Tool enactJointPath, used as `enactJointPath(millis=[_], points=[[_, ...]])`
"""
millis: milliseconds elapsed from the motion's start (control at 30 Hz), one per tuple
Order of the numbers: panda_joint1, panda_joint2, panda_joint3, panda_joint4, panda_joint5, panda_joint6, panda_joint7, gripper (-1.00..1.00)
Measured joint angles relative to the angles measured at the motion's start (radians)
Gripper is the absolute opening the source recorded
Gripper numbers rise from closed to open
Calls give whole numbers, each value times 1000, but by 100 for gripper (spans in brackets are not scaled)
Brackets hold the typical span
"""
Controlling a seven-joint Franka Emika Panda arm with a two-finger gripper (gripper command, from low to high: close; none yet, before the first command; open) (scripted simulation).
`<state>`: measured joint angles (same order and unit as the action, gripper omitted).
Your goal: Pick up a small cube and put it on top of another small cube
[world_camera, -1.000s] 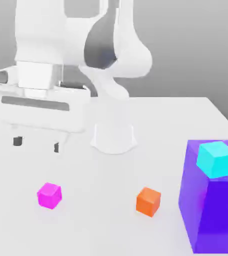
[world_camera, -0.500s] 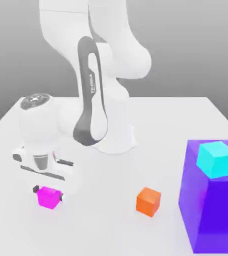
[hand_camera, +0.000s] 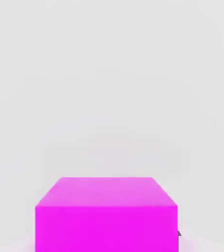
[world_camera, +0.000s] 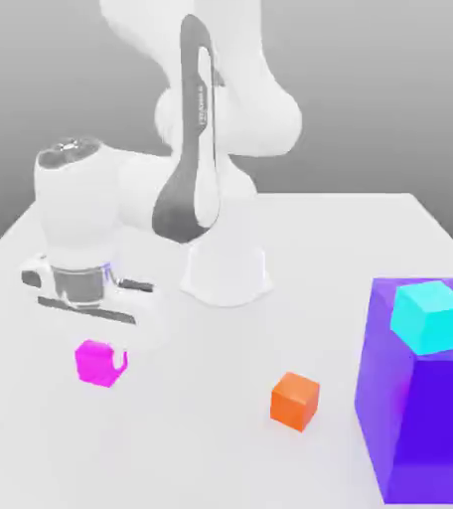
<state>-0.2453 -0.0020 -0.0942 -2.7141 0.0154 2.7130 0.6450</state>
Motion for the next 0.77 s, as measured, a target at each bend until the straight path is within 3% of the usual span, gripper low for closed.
enactJointPath(millis=[500, 633, 667, 767], points=[[418, -166, 286, 488, 31, -652, 55, -100], [441, -127, 318, 442, 26, -567, 65, -100], [442, -117, 320, 427, 24, -542, 66, 100], [442, -117, 320, 427, 24, -542, 66, 100]])
